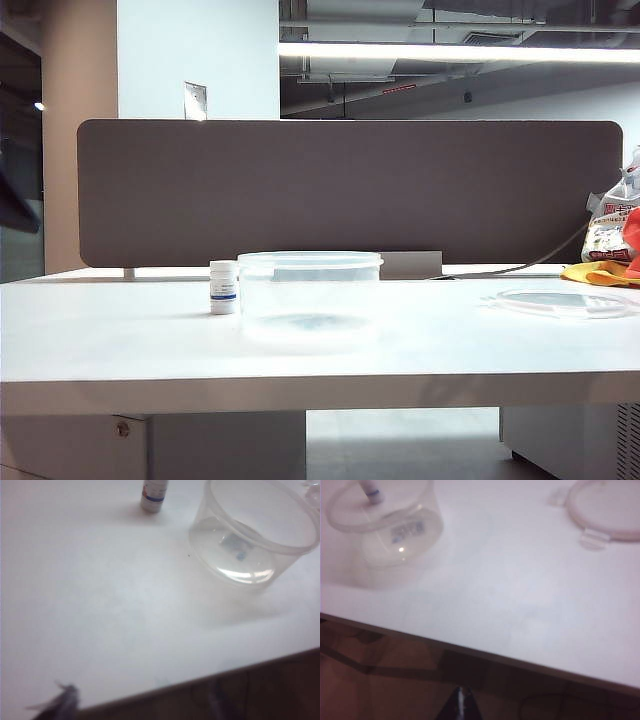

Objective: Remove the lid of the round box, pick up the small white medicine bottle inside, and place it on the table.

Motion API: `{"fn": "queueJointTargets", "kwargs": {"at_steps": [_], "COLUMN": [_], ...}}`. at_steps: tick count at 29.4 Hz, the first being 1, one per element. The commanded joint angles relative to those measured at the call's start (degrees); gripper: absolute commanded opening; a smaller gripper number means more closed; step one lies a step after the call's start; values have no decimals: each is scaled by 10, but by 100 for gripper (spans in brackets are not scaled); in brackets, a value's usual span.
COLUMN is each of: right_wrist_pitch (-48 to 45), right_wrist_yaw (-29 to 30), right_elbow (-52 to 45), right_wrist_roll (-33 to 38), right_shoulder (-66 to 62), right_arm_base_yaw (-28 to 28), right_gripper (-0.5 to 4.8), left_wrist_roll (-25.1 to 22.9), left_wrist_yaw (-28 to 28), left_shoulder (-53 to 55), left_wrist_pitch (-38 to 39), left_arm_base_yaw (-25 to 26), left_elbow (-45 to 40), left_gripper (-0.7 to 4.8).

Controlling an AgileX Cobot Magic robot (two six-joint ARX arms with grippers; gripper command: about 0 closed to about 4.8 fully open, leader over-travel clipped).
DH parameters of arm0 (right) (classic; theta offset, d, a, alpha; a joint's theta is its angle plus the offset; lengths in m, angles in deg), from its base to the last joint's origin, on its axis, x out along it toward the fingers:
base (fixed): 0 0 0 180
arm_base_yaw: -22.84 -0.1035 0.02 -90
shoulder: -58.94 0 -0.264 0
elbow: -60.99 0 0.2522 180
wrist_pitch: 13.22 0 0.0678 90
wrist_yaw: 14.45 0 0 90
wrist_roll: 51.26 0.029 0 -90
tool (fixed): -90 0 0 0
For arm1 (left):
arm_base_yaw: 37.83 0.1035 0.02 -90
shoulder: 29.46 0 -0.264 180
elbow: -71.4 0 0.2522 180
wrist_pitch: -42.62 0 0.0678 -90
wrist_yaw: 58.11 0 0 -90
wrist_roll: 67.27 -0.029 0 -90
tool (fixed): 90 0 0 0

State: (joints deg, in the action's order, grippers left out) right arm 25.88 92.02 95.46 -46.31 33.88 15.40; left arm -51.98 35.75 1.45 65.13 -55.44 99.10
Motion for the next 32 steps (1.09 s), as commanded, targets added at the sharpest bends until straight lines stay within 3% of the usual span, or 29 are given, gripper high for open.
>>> {"fn": "queueJointTargets", "kwargs": {"at_steps": [1,11,13,16,28,32], "right_wrist_pitch": [-58,-182,-202,-223,-244,-252], "right_wrist_yaw": [0,-2,-2,-2,-28,-29], "right_elbow": [-26,-125,-144,-170,-204,-204], "right_wrist_roll": [49,58,58,58,64,64], "right_shoulder": [1,1,1,1,0,0], "right_arm_base_yaw": [-1,-1,-1,-1,-1,-1], "right_gripper": [-1,-1,-1,-1,-1,-1], "left_wrist_roll": [-1,-18,-18,-23,-132,-134], "left_wrist_yaw": [-4,-75,-77,-77,-101,-118], "left_shoulder": [-1,-1,-1,-1,-1,-1], "left_wrist_pitch": [-87,-124,-126,-127,-127,-148], "left_arm_base_yaw": [-1,-1,-1,-1,0,0], "left_elbow": [-21,-84,-95,-104,-123,-135], "left_gripper": [292,260,212,188,59,48]}}
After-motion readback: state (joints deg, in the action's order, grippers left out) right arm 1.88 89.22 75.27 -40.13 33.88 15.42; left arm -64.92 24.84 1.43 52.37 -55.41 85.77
